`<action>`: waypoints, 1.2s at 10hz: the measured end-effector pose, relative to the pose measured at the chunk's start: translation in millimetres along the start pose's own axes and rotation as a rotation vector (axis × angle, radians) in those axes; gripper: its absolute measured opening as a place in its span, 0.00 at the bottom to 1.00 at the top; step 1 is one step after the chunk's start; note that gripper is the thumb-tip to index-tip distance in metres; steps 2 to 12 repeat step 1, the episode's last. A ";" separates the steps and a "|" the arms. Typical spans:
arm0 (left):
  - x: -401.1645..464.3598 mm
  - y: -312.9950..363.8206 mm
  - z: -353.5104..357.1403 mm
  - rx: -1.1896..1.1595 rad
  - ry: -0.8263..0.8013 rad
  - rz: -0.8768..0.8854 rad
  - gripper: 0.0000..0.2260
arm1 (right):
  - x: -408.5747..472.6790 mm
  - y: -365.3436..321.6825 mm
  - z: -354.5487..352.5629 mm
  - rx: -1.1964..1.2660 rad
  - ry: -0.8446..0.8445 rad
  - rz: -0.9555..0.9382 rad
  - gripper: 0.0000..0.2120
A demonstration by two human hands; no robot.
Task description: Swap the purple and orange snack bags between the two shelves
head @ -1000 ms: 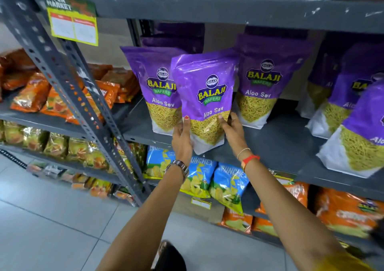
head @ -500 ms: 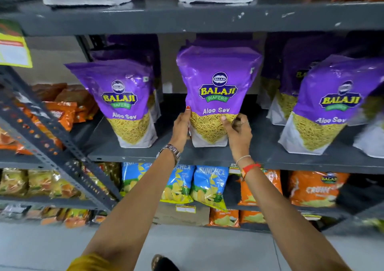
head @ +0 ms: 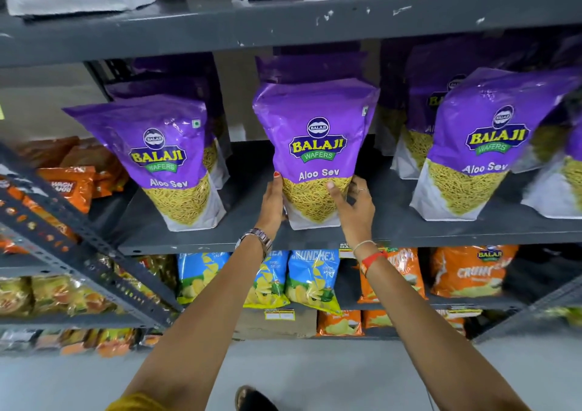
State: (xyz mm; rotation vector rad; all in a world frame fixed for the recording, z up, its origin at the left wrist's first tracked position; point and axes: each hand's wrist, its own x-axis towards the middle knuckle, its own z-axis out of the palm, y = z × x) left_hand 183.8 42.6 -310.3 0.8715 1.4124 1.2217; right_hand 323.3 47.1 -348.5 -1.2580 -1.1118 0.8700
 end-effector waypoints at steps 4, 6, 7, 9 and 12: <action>-11.6 0.0 -3.9 -0.006 0.139 0.203 0.19 | -3.4 -9.8 -17.0 0.119 0.163 -0.013 0.24; -11.6 0.0 -3.9 -0.006 0.139 0.203 0.19 | -3.4 -9.8 -17.0 0.119 0.163 -0.013 0.24; -11.6 0.0 -3.9 -0.006 0.139 0.203 0.19 | -3.4 -9.8 -17.0 0.119 0.163 -0.013 0.24; -11.6 0.0 -3.9 -0.006 0.139 0.203 0.19 | -3.4 -9.8 -17.0 0.119 0.163 -0.013 0.24; -11.6 0.0 -3.9 -0.006 0.139 0.203 0.19 | -3.4 -9.8 -17.0 0.119 0.163 -0.013 0.24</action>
